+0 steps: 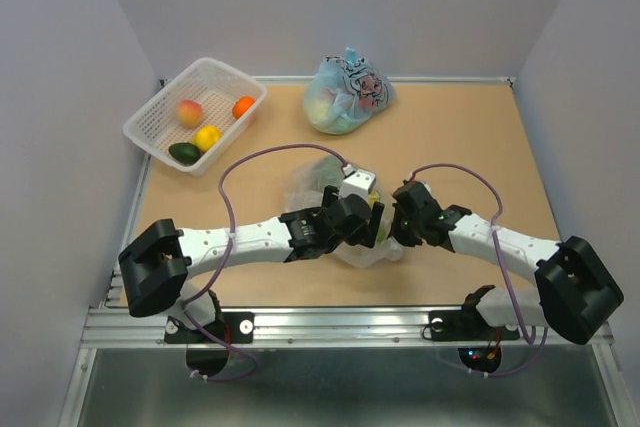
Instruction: Untie the knot of the plastic bag and take out the fruit
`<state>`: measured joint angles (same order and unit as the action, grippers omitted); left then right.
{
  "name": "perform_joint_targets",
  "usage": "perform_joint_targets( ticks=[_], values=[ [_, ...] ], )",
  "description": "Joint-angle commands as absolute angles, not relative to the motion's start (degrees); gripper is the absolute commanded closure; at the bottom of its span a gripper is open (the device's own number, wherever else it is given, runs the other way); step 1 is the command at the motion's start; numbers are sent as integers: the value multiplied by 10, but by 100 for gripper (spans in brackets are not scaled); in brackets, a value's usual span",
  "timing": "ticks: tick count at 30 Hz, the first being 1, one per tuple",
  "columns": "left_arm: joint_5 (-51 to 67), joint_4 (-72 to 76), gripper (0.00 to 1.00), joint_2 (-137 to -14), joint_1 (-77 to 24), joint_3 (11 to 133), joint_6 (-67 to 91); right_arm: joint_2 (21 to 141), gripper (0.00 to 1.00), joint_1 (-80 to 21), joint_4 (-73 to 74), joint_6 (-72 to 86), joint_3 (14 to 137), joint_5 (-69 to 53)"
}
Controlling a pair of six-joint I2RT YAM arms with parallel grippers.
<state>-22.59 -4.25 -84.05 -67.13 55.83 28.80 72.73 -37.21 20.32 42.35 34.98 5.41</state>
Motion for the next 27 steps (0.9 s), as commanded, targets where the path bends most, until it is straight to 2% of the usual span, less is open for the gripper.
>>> perform_joint_targets(
  ticks=[1,8,13,27],
  values=[
    [-239,-17,9,-835,-675,557,258,710,99,-375,180,404,370,48],
    [-260,14,16,-894,-654,554,222,710,99,-375,180,389,372,26],
    [-236,52,16,-923,-625,564,182,700,99,-375,180,381,371,19],
    [-136,106,7,-1030,-576,616,82,687,99,-375,179,350,369,-25]
  ],
)
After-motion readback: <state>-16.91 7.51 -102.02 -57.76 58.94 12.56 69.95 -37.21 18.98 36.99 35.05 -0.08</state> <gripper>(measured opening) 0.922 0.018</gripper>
